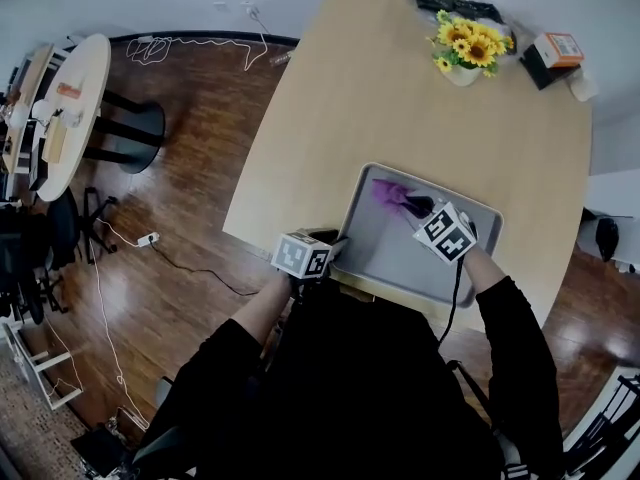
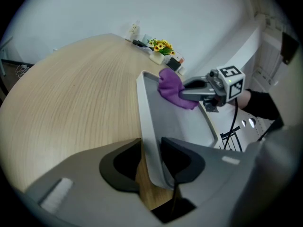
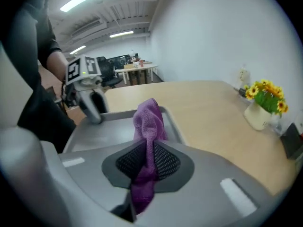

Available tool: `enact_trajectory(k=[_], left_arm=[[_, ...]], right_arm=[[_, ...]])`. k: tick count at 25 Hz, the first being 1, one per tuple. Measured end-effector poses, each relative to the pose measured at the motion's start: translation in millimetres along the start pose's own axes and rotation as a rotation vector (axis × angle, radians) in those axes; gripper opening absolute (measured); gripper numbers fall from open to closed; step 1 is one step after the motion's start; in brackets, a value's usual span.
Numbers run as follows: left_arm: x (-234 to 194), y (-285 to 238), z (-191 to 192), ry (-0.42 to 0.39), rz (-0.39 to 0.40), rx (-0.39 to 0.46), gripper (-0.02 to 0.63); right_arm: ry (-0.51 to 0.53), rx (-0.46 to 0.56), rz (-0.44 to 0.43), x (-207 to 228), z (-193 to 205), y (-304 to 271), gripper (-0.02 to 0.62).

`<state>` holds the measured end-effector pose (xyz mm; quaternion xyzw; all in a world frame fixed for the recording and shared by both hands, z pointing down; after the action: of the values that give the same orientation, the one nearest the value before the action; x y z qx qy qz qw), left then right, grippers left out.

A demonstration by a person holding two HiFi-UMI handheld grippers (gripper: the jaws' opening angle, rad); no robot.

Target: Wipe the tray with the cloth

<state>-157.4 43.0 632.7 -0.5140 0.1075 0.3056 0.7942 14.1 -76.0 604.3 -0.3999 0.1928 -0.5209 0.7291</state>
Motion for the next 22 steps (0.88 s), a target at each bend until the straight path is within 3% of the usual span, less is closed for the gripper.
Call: enact_trajectory(k=[3,7,13,17,20,22], left_arm=[[0,0,-1,-0.003,0.003,-0.003,0.115],[-1,-1,-1,-0.006,0.004,0.003,0.115],[-3,3,-1,0.039,0.021,-0.009,0.115],[-10,22,-25,0.068,-0.019,0.14,0.115],[-15,26,-32,0.014,-0.041,0.135,0.115],[-19,30,-27,-0.005,-0.059,0.12,0.115]], right_arm=[[0.007,-0.02,0.114,33,-23,-5,0.043],[0.012,-0.028,0.134,5,-21,-6,0.041],[0.0,-0.051,-0.012,-89,5,-9,0.041],[0.024,-0.092,-0.206,-152,13,-8,0.041],[0.103,-0.124,-0.336,-175,15,-12,0.041],[0.15,-0.136,-0.371,-167,11,-20,0.041]])
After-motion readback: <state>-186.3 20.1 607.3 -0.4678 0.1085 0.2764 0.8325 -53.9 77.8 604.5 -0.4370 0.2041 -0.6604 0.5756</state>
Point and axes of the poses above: the fingertips, and each gripper's own axes: y backward along the fingers, x to its right, z out of its underside, the point moved 6 cm from there along y, backward along the fingers, and after that the axes turned 8 degrees about -y, right-handed, at the moved point
